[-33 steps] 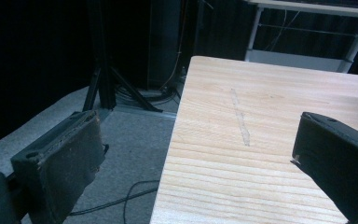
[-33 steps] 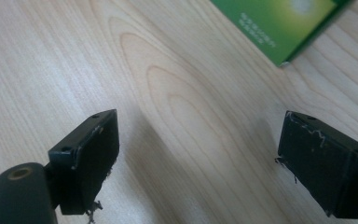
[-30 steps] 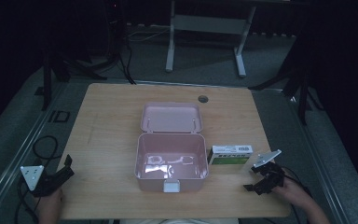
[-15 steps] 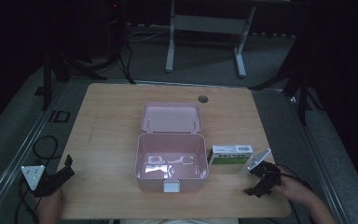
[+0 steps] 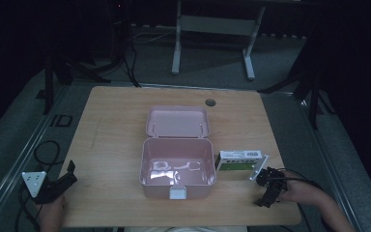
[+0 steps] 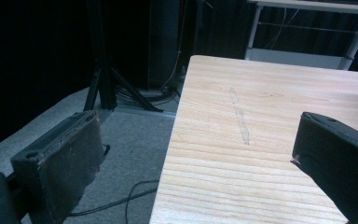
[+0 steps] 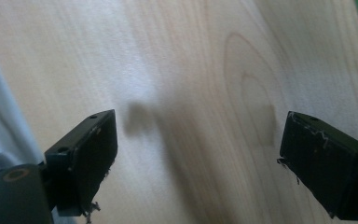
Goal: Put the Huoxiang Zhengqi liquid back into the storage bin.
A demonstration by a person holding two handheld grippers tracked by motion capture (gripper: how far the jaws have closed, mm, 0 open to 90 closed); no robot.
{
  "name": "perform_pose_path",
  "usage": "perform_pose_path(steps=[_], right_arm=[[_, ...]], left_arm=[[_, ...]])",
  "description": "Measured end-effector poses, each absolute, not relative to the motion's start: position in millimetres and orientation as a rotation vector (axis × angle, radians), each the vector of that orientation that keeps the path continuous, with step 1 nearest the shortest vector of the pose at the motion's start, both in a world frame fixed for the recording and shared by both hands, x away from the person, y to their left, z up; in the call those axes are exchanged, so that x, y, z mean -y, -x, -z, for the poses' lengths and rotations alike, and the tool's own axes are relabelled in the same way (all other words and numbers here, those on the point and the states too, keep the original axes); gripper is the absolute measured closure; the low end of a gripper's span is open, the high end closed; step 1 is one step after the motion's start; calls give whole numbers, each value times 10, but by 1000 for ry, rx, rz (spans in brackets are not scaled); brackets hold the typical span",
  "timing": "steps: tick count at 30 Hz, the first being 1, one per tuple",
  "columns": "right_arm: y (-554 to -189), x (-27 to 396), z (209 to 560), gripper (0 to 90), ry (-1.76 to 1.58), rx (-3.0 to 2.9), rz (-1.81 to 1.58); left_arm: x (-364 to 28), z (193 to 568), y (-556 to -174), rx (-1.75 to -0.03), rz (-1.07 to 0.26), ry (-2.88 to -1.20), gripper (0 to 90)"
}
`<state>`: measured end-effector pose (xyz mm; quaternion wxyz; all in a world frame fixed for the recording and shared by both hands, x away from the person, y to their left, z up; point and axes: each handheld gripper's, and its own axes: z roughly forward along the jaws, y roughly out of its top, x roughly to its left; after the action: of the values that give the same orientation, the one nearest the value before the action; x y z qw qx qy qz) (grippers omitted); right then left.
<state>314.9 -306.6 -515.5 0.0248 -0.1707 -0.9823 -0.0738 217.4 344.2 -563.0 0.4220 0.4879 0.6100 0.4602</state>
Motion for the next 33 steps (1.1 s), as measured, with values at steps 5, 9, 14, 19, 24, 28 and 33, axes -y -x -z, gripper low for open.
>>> perform_pose_path(steps=[5,9,14,19,24,28,33], right_arm=[[-3128,2978,5099,108,439,3060,118],[-3149,2930,5043,108,414,3073,54],[-3179,2852,5012,118,376,3073,-70],[-3175,2789,5001,129,330,3067,-118],[-3161,2737,4978,132,289,3048,-142],[-3121,2695,4901,151,236,3043,-97],[-3098,2654,4831,151,218,3048,-97]], left_arm=[[-3442,5630,-2174,-1527,-1152,-1223,21],[-3443,5629,-2175,-1527,-1148,-1225,21],[-3443,5628,-2176,-1527,-1149,-1226,22],[-3441,5629,-2173,-1525,-1151,-1225,22],[-3442,5629,-2175,-1526,-1149,-1226,21],[-3440,5629,-2174,-1526,-1154,-1224,21],[-3440,5629,-2174,-1526,-1154,-1224,21]])
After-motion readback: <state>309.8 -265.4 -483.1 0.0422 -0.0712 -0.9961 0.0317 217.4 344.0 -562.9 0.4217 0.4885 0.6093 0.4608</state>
